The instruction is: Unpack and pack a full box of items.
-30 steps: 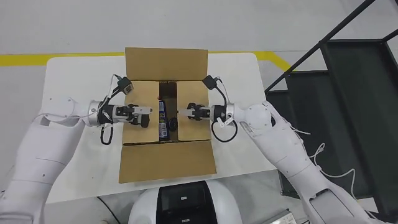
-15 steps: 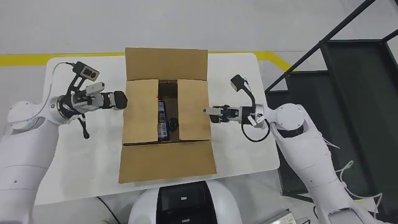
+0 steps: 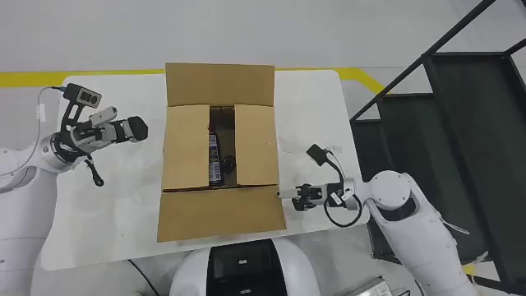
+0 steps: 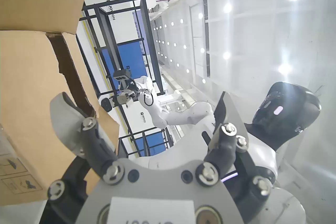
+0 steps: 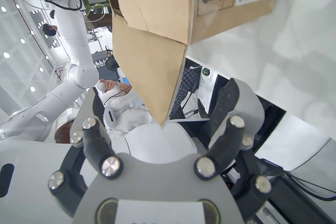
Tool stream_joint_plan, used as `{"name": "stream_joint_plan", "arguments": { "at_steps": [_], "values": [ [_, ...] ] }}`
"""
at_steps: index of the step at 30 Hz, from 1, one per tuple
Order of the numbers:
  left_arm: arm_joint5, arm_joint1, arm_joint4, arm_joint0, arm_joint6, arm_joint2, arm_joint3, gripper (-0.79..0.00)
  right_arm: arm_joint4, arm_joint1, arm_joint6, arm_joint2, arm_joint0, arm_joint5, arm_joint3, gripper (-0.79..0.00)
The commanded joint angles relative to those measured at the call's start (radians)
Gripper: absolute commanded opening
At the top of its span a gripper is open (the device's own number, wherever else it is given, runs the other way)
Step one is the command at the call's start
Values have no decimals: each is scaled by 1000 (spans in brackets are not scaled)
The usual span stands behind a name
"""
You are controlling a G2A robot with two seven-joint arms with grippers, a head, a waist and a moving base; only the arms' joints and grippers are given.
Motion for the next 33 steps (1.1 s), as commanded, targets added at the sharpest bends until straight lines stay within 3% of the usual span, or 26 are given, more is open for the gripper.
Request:
{"name": "stream_joint_plan", "arguments": {
  "at_steps": [1, 16, 22, 28, 33],
  "values": [
    [-1, 0, 14, 5, 10, 0, -14, 0, 19, -2, -3, -24, 0, -15, 13, 0],
    [6, 6, 48, 44, 57, -28, -53, 0, 418, -16, 54, -87, 78, -257, 77, 0],
    [9, 9, 27, 62, 38, -49, -78, 0, 430, -27, 15, -135, 179, -293, 153, 0],
    [11, 14, 16, 73, -7, -69, -99, 0, 344, -43, -90, -208, 280, -314, 249, 0],
    [23, 11, 79, 34, 42, -39, -43, 0, 282, -54, -155, -261, 330, -326, 281, 0]
  ]
}}
